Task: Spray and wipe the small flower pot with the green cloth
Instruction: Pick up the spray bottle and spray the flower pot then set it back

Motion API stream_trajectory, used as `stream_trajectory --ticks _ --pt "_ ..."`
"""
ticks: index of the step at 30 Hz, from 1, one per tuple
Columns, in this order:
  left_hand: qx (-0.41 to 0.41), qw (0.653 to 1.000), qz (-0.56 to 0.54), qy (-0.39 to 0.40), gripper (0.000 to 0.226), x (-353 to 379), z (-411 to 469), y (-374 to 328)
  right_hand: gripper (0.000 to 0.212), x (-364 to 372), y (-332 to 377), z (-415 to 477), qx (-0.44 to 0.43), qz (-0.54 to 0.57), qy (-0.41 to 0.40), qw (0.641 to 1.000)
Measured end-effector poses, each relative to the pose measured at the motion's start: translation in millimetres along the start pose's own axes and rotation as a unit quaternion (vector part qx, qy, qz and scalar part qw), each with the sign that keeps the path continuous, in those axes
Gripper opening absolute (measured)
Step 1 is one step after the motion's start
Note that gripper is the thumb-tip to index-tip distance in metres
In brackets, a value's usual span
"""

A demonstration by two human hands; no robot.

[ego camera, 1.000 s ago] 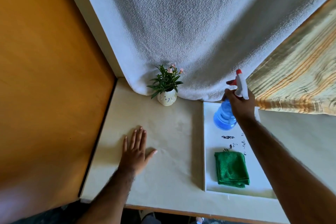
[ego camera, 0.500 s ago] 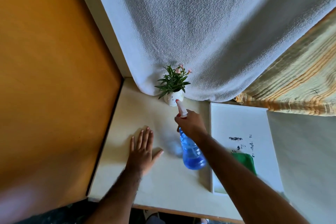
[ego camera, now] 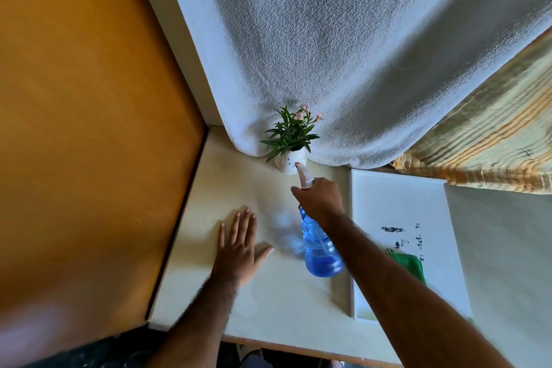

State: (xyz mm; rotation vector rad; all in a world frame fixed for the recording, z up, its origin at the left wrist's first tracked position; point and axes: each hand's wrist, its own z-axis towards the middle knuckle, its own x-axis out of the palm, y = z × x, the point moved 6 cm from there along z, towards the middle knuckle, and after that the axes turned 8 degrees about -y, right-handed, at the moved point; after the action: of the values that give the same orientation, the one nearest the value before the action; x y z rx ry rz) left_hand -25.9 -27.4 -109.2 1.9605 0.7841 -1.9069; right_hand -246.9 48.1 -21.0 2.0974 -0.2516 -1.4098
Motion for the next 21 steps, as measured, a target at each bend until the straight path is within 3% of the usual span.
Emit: stream_trajectory --ticks 21 --pt "-0.007 1.0 -0.002 0.003 0.091 -3.2 -0.4 -0.5 0.026 2.7 3.6 -4.9 0.004 0.012 0.008 1.0"
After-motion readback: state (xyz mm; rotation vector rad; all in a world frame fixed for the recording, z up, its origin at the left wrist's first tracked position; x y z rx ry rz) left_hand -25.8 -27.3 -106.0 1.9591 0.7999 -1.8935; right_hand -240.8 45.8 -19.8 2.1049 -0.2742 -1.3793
